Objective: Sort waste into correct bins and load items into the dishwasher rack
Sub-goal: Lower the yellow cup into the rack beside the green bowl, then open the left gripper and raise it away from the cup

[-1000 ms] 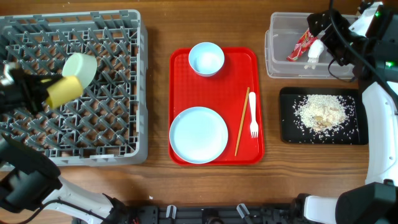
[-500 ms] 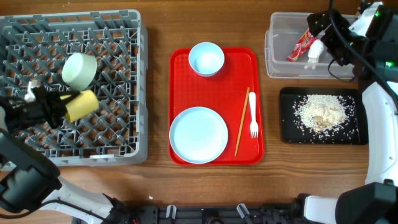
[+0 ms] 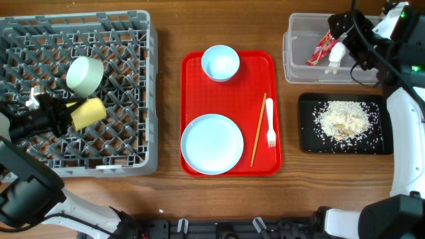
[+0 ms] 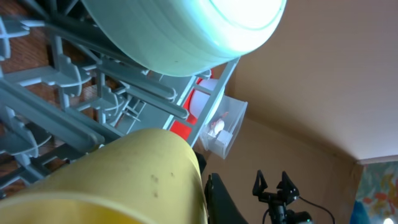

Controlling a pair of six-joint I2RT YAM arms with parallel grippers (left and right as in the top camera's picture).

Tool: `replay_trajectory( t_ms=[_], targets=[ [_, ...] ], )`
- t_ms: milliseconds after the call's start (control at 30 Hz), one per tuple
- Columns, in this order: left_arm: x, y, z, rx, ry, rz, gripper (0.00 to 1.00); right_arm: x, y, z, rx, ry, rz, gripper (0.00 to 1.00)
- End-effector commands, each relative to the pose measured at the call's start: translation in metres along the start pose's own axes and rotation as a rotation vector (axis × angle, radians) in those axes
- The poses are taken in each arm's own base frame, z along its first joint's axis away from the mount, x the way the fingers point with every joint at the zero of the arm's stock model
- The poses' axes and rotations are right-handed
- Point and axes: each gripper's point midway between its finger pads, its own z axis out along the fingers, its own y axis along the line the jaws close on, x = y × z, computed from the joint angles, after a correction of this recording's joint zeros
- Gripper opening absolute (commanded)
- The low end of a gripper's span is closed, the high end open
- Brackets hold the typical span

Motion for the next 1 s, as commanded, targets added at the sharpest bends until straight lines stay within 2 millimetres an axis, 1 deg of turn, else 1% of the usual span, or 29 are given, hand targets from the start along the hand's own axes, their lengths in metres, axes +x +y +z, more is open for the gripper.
replay_trajectory(
  t_ms=[0,33,67,100,167,233,300,333,367,433,500,533,567,600,700,733,867,967],
  targets=[
    [-0.005,0.015,-0.003,-0.082,-0.022,-0.016,0.04,-0.004,0.002,-0.006,0.003,-0.021,-0.001,1.0],
    [-0.005,0.016,-0.004,-0.082,-0.026,-0.017,0.04,-0.004,0.002,-0.006,0.003,-0.021,-0.001,1.0],
    [-0.007,0.018,-0.004,-0.092,-0.033,-0.01,0.07,-0.004,0.002,-0.006,0.003,-0.021,-0.001,1.0],
    [-0.009,0.022,-0.005,-0.116,-0.038,-0.013,0.07,-0.004,0.002,-0.006,0.003,-0.021,-0.001,1.0],
    [-0.014,0.044,-0.01,-0.242,-0.067,-0.072,0.06,-0.004,0.002,-0.006,0.003,-0.021,-0.001,1.0],
    [-0.021,0.07,-0.02,-0.399,-0.121,-0.147,0.06,-0.004,0.002,-0.006,0.003,-0.021,-0.001,1.0],
    [-0.023,0.081,-0.025,-0.466,-0.147,-0.18,0.08,-0.004,0.002,-0.006,0.003,-0.021,-0.001,1.0],
    [-0.024,0.083,-0.026,-0.477,-0.154,-0.189,0.15,-0.004,0.002,-0.006,0.003,-0.021,-0.001,1.0],
    [-0.025,0.083,-0.027,-0.479,-0.158,-0.189,0.25,-0.004,0.002,-0.006,0.003,-0.021,-0.001,1.0],
    [-0.027,0.083,-0.027,-0.478,-0.163,-0.183,0.34,-0.004,0.002,-0.006,0.003,-0.021,-0.001,0.99],
    [-0.027,0.083,-0.027,-0.479,-0.164,-0.182,0.51,-0.004,0.002,-0.006,0.003,-0.021,-0.001,1.0],
    [-0.027,0.083,-0.027,-0.48,-0.164,-0.182,0.65,-0.004,0.002,-0.006,0.003,-0.021,-0.001,1.0],
    [-0.027,0.083,-0.027,-0.481,-0.165,-0.182,0.74,-0.004,0.002,-0.006,0.003,-0.021,-0.001,1.0],
    [-0.026,0.083,-0.027,-0.482,-0.163,-0.185,0.76,-0.004,0.002,-0.006,0.003,-0.021,-0.001,1.0],
    [-0.027,0.079,-0.03,-0.489,-0.167,-0.182,0.75,-0.004,0.002,-0.006,0.003,-0.021,-0.001,1.0],
    [-0.029,0.075,-0.038,-0.523,-0.177,-0.179,0.74,-0.004,0.002,-0.006,0.003,-0.021,-0.001,1.0],
    [-0.033,0.06,-0.061,-0.608,-0.219,-0.192,0.73,-0.004,0.002,-0.006,0.003,-0.021,-0.001,1.0],
    [-0.039,0.041,-0.073,-0.617,-0.253,-0.168,0.73,-0.004,0.002,-0.006,0.003,-0.021,-0.001,1.0]
  ],
)
